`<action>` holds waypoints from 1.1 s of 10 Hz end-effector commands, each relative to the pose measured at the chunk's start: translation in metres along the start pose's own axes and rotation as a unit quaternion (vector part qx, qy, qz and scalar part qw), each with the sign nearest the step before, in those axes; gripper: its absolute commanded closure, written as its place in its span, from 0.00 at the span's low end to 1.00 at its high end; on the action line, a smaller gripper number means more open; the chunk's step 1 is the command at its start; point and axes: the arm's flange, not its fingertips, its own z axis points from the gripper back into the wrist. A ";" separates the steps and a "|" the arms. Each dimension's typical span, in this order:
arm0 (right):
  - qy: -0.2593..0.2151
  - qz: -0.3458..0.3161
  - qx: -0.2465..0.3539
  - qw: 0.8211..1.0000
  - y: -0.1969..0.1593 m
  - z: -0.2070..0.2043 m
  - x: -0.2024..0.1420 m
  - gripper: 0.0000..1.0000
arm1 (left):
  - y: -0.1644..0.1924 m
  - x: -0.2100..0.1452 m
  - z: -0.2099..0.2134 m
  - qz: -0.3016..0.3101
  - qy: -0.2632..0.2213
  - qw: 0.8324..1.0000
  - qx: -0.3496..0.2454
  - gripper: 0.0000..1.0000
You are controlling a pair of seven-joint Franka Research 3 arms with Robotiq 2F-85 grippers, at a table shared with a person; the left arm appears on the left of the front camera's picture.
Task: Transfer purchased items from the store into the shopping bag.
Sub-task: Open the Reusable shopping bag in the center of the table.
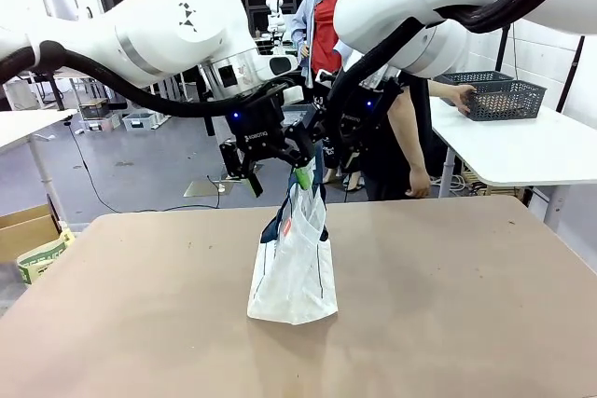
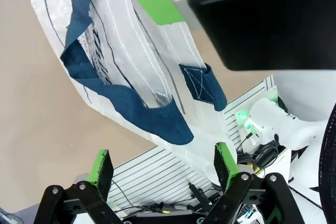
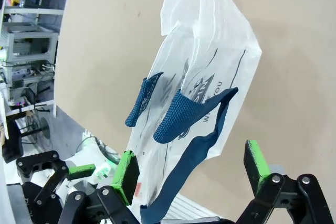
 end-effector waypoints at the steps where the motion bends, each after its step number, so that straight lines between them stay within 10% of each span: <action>1: 0.011 -0.017 0.012 1.000 -0.002 -0.004 -0.002 0.00 | -0.002 0.004 -0.008 0.015 -0.014 1.000 0.011 0.00; 11: 0.007 -0.028 0.026 0.999 -0.008 -0.014 0.003 0.00 | 0.022 0.020 -0.015 0.055 -0.050 0.997 0.029 0.00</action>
